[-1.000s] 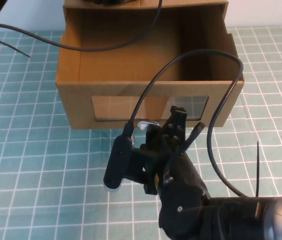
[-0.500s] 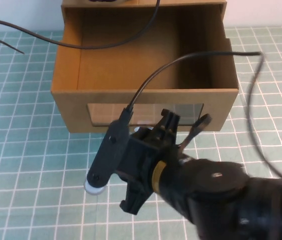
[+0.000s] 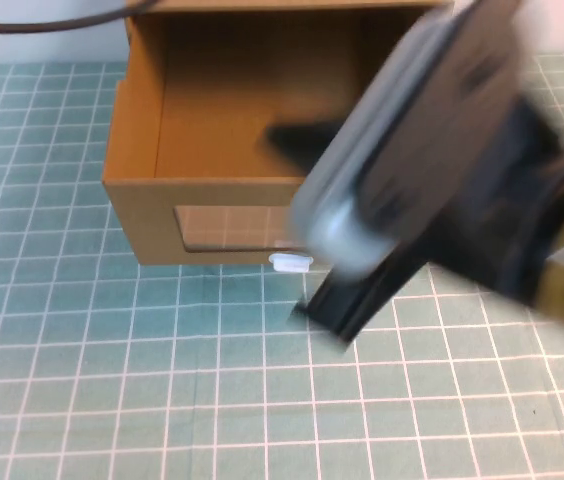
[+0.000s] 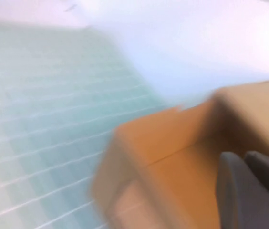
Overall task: Open the shoe box
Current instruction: 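Pull the top drawer of the cardboard box fully open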
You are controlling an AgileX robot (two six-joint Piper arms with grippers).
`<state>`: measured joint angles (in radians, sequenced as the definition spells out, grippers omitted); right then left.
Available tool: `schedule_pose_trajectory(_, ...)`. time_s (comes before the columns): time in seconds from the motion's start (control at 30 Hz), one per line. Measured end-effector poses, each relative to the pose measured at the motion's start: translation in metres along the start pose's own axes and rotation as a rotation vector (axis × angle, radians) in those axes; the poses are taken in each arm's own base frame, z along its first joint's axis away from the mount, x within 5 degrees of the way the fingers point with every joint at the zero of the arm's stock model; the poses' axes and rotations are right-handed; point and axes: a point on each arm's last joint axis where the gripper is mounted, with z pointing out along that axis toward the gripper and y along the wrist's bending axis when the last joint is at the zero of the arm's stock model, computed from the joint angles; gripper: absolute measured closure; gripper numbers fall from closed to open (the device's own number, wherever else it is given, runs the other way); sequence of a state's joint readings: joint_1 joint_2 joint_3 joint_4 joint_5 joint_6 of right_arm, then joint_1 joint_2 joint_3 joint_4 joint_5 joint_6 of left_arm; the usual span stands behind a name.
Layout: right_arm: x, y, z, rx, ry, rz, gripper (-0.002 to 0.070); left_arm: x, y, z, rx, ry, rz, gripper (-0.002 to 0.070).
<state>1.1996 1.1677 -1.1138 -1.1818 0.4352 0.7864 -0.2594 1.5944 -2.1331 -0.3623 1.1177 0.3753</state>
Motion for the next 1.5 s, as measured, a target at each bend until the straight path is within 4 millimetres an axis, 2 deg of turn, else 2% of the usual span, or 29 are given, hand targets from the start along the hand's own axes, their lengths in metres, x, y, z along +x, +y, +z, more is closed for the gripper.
schedule_pose_trajectory(0.13,-0.020,-0.030,-0.018,0.164,0.001,-0.034,0.0685,0.007,-0.015,-0.049,-0.048,-0.034,0.029,0.0680)
schedule_pose_trajectory(0.27,-0.023,-0.059,-0.027,0.330,0.132,-0.204,0.0687,0.034,-0.025,-0.080,-0.107,-0.026,0.030,0.0680)
schedule_pose_trajectory(0.37,-0.013,-0.077,-0.033,0.415,0.272,-0.296,0.0687,0.069,-0.035,-0.101,-0.165,-0.035,0.011,0.0680)
schedule_pose_trajectory(0.43,-0.006,-0.090,-0.040,0.450,0.335,-0.271,0.0688,0.099,-0.043,-0.112,-0.193,-0.053,-0.005,0.0680)
schedule_pose_trajectory(0.53,0.003,-0.105,-0.057,0.451,0.339,-0.180,0.0688,0.151,-0.056,-0.123,-0.218,-0.092,-0.034,0.0680)
schedule_pose_trajectory(0.67,0.018,-0.117,-0.081,0.457,0.289,-0.065,0.0689,0.206,-0.073,-0.143,-0.253,-0.212,-0.051,0.0680)
schedule_pose_trajectory(0.73,0.035,-0.118,-0.085,0.464,0.288,-0.037,0.0689,0.232,-0.079,-0.148,-0.265,-0.256,-0.051,0.0680)
schedule_pose_trajectory(0.83,0.069,-0.112,-0.085,0.446,0.314,-0.002,0.0689,0.259,-0.086,-0.151,-0.260,-0.289,-0.091,0.0680)
schedule_pose_trajectory(0.97,0.108,-0.093,-0.086,0.386,0.313,0.092,0.0689,0.277,-0.092,-0.157,-0.247,-0.341,-0.178,0.0680)
schedule_pose_trajectory(1.13,0.144,-0.068,-0.091,0.313,0.287,0.138,0.0689,0.282,-0.093,-0.157,-0.238,-0.351,-0.226,0.0680)
schedule_pose_trajectory(1.23,0.150,-0.063,-0.095,0.305,0.283,0.139,0.0689,0.281,-0.093,-0.157,-0.240,-0.366,-0.229,0.0680)
schedule_pose_trajectory(1.5,0.148,-0.062,-0.097,0.305,0.259,0.137,0.0689,0.283,-0.093,-0.155,-0.241,-0.362,-0.231,0.0680)
